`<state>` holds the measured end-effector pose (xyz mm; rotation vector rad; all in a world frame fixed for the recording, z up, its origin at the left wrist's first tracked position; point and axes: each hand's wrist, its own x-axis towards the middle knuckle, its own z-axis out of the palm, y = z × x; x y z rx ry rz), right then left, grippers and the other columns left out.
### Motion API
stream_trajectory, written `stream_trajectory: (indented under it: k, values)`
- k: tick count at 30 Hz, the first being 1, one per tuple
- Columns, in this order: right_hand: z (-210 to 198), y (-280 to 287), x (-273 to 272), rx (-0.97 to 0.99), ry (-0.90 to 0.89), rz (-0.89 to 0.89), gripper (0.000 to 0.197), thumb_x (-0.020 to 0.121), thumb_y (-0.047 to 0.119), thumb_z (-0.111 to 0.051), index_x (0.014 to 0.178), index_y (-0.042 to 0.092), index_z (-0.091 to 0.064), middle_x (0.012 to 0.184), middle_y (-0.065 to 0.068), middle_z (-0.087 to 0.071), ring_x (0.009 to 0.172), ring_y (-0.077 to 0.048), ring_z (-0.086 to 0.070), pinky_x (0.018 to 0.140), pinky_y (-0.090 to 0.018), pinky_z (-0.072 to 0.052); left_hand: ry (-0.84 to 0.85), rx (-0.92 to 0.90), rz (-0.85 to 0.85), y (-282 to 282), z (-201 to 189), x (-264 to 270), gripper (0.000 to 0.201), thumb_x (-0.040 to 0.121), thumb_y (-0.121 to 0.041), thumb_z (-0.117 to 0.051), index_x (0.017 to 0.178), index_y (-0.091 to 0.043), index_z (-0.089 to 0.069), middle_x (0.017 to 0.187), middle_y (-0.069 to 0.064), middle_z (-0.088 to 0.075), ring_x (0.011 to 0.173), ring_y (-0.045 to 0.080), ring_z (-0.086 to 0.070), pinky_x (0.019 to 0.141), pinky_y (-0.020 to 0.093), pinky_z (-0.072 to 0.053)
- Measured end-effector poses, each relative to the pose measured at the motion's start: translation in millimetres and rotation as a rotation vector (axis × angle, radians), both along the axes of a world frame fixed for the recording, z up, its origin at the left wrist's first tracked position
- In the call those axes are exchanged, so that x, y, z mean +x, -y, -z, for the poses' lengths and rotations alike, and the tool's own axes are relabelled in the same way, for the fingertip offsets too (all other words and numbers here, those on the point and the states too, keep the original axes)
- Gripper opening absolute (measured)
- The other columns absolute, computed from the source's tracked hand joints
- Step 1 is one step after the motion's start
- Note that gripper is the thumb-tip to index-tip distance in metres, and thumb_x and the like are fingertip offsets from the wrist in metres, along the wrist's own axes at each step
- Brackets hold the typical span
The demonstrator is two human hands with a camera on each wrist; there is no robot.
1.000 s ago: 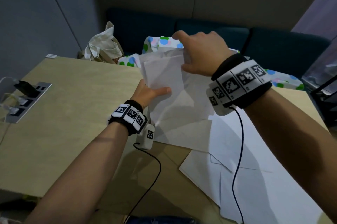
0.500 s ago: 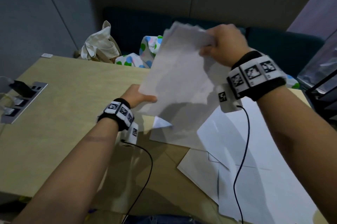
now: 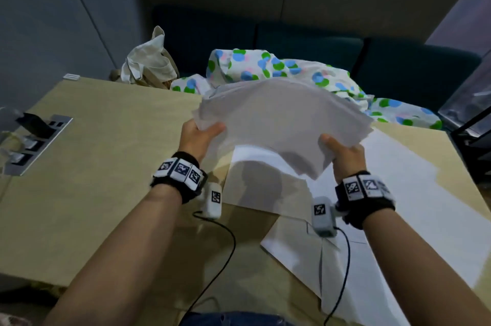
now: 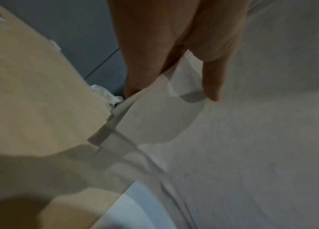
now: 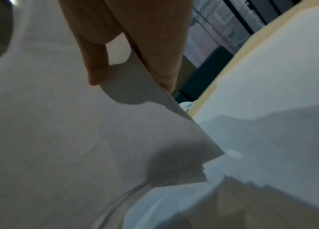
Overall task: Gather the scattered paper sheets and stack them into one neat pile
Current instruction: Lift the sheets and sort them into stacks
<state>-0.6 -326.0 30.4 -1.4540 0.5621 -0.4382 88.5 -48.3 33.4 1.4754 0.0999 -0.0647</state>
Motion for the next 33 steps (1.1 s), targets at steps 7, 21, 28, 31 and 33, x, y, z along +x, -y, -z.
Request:
stream_trajectory:
  k: [7, 21, 28, 31, 33]
  values:
    - [-5.1, -2.8, -3.3, -0.311, 0.08, 0.088, 0.067, 0.083, 0.004, -0.06, 0.14, 0.022, -0.03, 0.105, 0.003, -0.058, 0.083, -0.002, -0.059, 0.08, -0.022, -0.05, 0.052, 0.016, 0.0, -6.3, 5.3, -7.1, 0.032, 0.07, -0.006, -0.08, 0.092, -0.024, -0.065, 0.094, -0.003, -0.069, 0.083, 0.009, -0.067, 0.074, 0.026, -0.055]
    - [-4.3, 2.6, 4.7, -1.067, 0.09, 0.079, 0.029, 0.086, 0.002, -0.05, 0.11, 0.005, -0.066, 0.108, -0.018, -0.061, 0.096, -0.029, -0.06, 0.08, -0.015, -0.035, 0.23, 0.128, -0.075, -4.9, -13.3, 7.2, 0.008, 0.085, -0.013, -0.063, 0.085, -0.019, -0.069, 0.089, -0.001, -0.069, 0.088, 0.011, -0.06, 0.091, 0.031, -0.048]
    - [-4.3, 8.4, 2.8, -1.033, -0.021, -0.014, 0.03, 0.083, -0.001, -0.052, 0.112, 0.003, -0.061, 0.11, -0.017, -0.061, 0.1, -0.03, -0.058, 0.083, -0.022, -0.036, 0.254, 0.396, -0.054, 5.7, -31.2, 6.9, 0.018, 0.083, -0.009, -0.046, 0.083, -0.021, -0.06, 0.089, 0.002, -0.07, 0.092, 0.019, -0.065, 0.095, 0.038, -0.048]
    - [-3.6, 10.3, 4.1, -1.099, -0.017, -0.046, 0.019, 0.082, -0.003, -0.05, 0.095, -0.002, -0.064, 0.095, -0.018, -0.062, 0.088, -0.035, -0.058, 0.074, -0.022, -0.034, 0.43, 1.12, 0.127, 28.7, -57.8, 6.4, 0.036, 0.081, -0.04, -0.051, 0.113, -0.026, -0.059, 0.116, -0.004, -0.066, 0.113, 0.02, -0.058, 0.115, 0.047, -0.022]
    - [-6.5, 6.9, 6.1, -1.118, 0.032, -0.07, 0.018, 0.081, -0.003, -0.048, 0.089, -0.003, -0.064, 0.089, -0.019, -0.061, 0.084, -0.034, -0.058, 0.071, -0.022, -0.035, 0.504, 1.424, 0.434, 50.5, -72.2, 8.3, 0.07, 0.073, -0.059, -0.057, 0.135, -0.03, -0.042, 0.138, -0.002, -0.054, 0.13, 0.022, -0.047, 0.116, 0.052, -0.014]
